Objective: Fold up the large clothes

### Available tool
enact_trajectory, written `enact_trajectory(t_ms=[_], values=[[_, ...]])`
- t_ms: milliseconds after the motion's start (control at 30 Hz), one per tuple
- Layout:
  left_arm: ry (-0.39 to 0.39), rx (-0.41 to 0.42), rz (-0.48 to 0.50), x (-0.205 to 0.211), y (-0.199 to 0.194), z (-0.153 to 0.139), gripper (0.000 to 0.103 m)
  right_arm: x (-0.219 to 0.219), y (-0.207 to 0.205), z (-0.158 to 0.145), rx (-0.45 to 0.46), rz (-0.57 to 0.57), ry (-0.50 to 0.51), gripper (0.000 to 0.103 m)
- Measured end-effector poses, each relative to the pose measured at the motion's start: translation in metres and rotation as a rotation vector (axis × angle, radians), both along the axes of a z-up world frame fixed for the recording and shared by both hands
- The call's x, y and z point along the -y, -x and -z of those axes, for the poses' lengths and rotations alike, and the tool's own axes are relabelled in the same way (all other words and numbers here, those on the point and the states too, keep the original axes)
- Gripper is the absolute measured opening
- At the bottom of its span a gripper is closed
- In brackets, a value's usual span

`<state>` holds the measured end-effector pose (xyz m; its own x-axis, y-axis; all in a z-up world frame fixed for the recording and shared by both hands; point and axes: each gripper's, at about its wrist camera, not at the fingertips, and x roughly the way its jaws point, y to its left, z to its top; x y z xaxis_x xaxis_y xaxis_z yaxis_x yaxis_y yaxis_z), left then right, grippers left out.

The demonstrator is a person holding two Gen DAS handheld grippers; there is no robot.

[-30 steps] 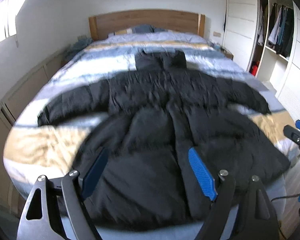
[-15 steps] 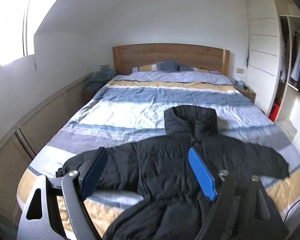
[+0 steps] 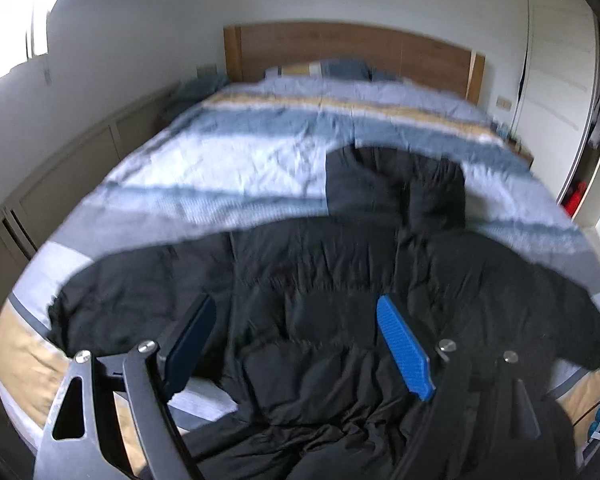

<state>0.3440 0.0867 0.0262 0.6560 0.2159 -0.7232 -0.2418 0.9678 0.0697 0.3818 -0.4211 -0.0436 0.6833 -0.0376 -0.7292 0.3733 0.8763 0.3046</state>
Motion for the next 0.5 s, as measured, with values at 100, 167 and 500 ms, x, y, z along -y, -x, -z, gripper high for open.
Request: enact_trajectory(t_ms=[100,167,500], values=[[0.009,-0.053,-0.004,0.005,-0.01,0.036,0.083,0.02,-0.003,0.037,-0.059,0.054,-0.029,0.103],[0.015,-0.073,-0.004,0.007,-0.015,0.047,0.083,0.032,-0.002,0.053,-0.081,0.083,-0.049,0.103],[-0.011,-0.123,0.027,0.016,-0.031,0.075,0.083,0.102,0.004,0.103,-0.067,0.206,-0.234,0.103]])
